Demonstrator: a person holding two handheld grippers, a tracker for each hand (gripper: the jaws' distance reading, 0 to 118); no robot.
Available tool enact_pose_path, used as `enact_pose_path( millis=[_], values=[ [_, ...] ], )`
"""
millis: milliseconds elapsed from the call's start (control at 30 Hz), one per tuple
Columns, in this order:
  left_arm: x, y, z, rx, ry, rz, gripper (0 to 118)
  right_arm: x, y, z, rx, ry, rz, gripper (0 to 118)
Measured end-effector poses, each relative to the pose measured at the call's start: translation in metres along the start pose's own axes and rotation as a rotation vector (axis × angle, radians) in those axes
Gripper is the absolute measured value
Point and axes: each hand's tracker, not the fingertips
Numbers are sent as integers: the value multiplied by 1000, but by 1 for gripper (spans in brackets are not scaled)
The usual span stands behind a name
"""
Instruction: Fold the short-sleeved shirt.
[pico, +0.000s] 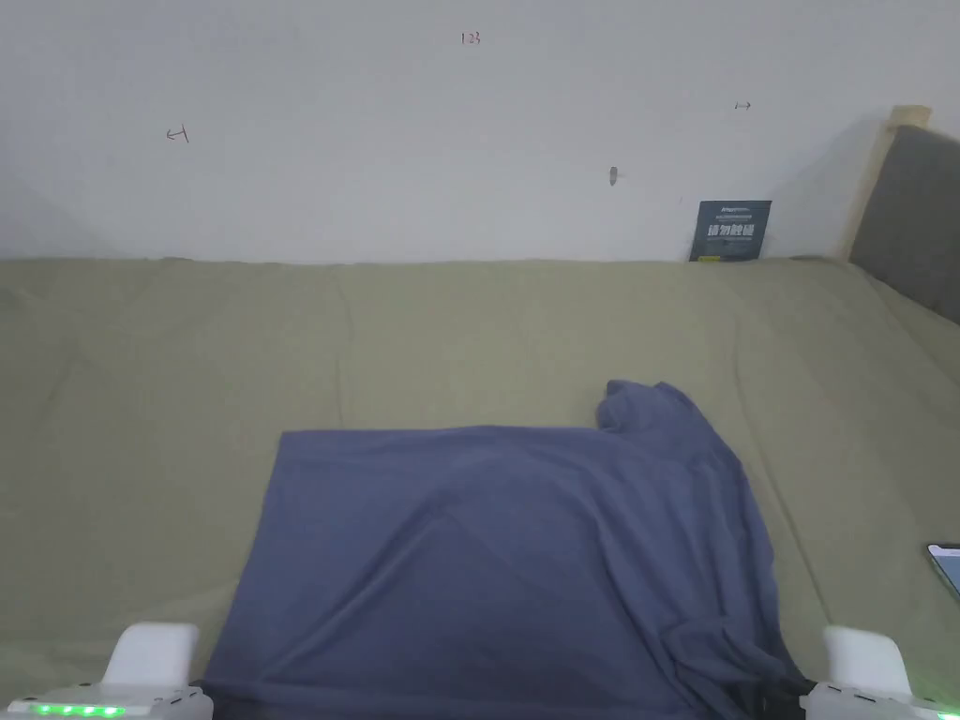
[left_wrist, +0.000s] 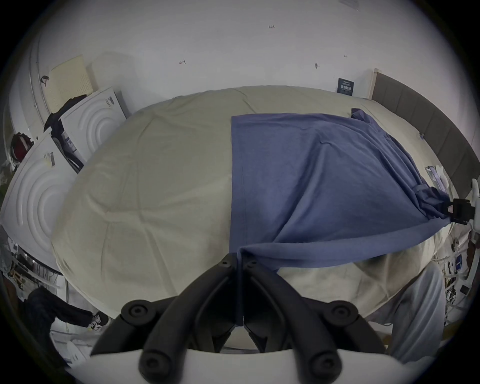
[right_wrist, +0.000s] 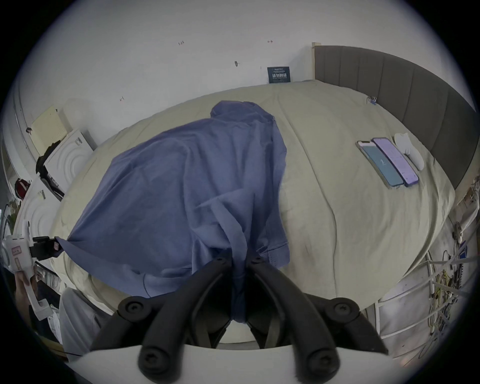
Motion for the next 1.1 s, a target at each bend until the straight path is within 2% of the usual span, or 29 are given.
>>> enact_pose_path(
  millis=[100, 133, 167, 200, 233, 267, 300, 333, 467, 633, 667, 700, 733, 767, 800, 833, 900, 933, 1100],
  values=[
    [2, -1, -1, -6, 4, -2, 1, 1, -3, -1, -16, -2, -27, 11],
    [1, -1, -2, -9, -1, 0, 3, 1, -4, -1, -17, -2, -29, 14],
    [0, -2, -3, -4, -12, 5, 12, 1, -4, -2, -21, -3, -29, 25],
    [-2, -3, -3, -1, -18, 9, 48, 2, -3, -2, -32, -6, -26, 51],
    [-3, -2, -3, -5, -28, 11, 115, 5, -3, -1, -37, -11, -26, 98],
    [-5, 1, -3, -34, -17, 10, 116, 8, -4, 2, -35, -24, -30, 118],
    [-9, 4, 2, -119, -29, 40, 113, 13, -6, 7, -28, -25, -40, 118],
    [-13, -9, 0, -5, -66, 68, 113, 19, -8, 17, 10, -50, -72, 118],
    [-19, -17, 24, 7, -48, 117, 113, 43, -4, 44, 68, -137, -107, 118],
    [-34, -9, 38, 58, -67, 127, 113, 58, 7, 65, 84, -143, -127, 117],
    [-34, -11, 39, 67, -76, 140, 113, 57, 8, 67, 88, -118, -126, 112],
    [-35, -12, 39, 71, -93, 150, 110, 56, 8, 68, 89, -111, -122, 99],
    [-36, -14, 38, 70, -130, 152, 93, 53, 7, 68, 90, -119, -117, 61],
    [-36, -15, 37, 81, -127, 152, 60, 51, 5, 67, 96, -145, -104, 25],
    [-33, -15, 38, 82, -104, 148, 13, 50, 3, 65, 101, -166, -97, 3],
    [-31, -18, 39, 83, -83, 144, 4, 50, 1, 64, 105, -158, -103, 2],
    [-30, -18, 40, 80, -77, 125, 4, 51, -1, 61, 73, -89, -123, 1],
    [-30, -20, 40, 73, -78, 126, 4, 49, -3, 62, 81, -97, -124, 1],
    [-40, -29, 40, 35, -73, 169, 4, 36, -9, 57, 60, -111, -11, 1]
  ],
)
